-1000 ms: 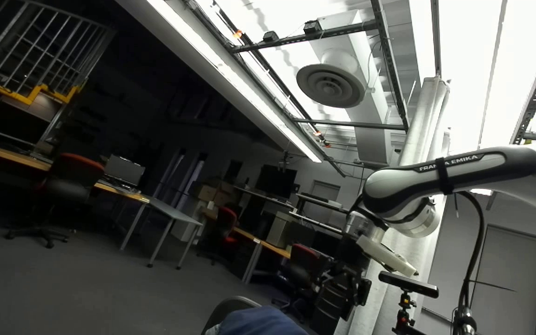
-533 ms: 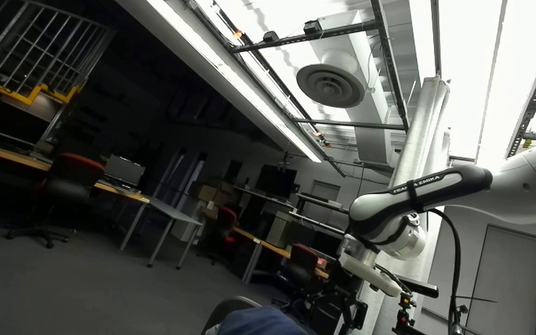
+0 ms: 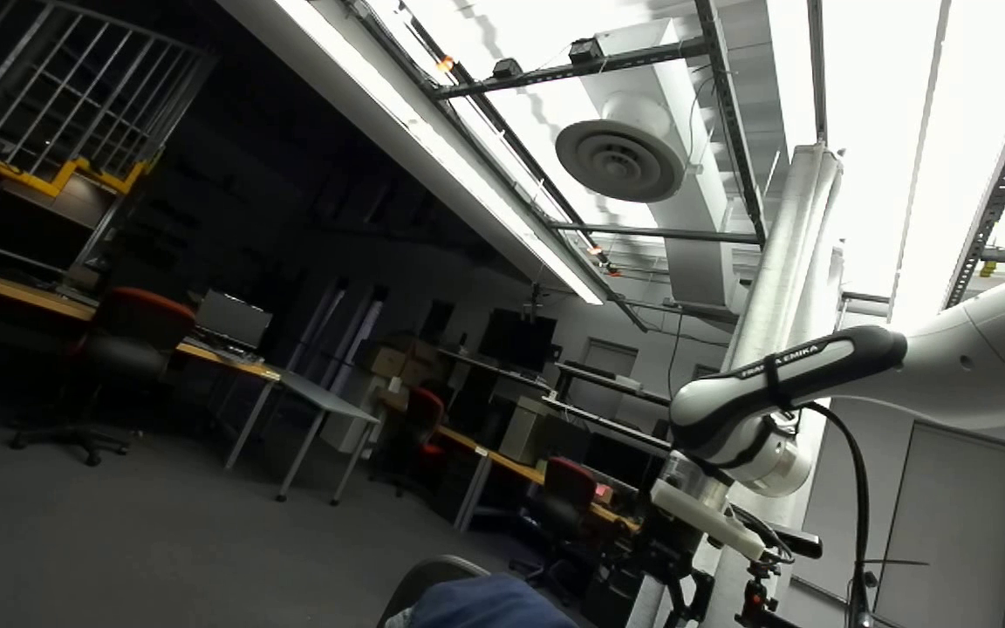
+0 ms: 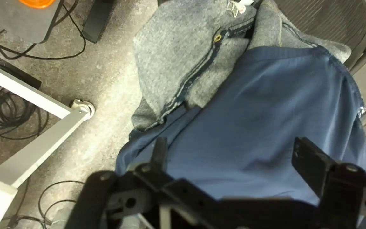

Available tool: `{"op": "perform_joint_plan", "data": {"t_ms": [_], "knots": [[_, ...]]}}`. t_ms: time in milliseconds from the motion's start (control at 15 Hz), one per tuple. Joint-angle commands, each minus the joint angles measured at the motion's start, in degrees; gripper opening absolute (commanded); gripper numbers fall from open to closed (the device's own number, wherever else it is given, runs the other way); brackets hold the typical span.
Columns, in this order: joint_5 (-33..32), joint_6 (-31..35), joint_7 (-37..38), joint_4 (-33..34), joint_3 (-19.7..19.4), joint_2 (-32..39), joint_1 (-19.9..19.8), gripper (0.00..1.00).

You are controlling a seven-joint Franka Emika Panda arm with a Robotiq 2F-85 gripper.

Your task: Move the denim cloth to the seat of the chair

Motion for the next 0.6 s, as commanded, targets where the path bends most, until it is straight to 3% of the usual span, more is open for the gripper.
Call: {"op": "perform_joint_plan", "data": {"t_ms": [0,533], "knots": [[1.9,2.2,2.0,2.5,-2.0,3.4,-2.2,1.0],[11.0,10.2,4.1,4.0,-5.7,9.6,-4.8,1.0]]}}
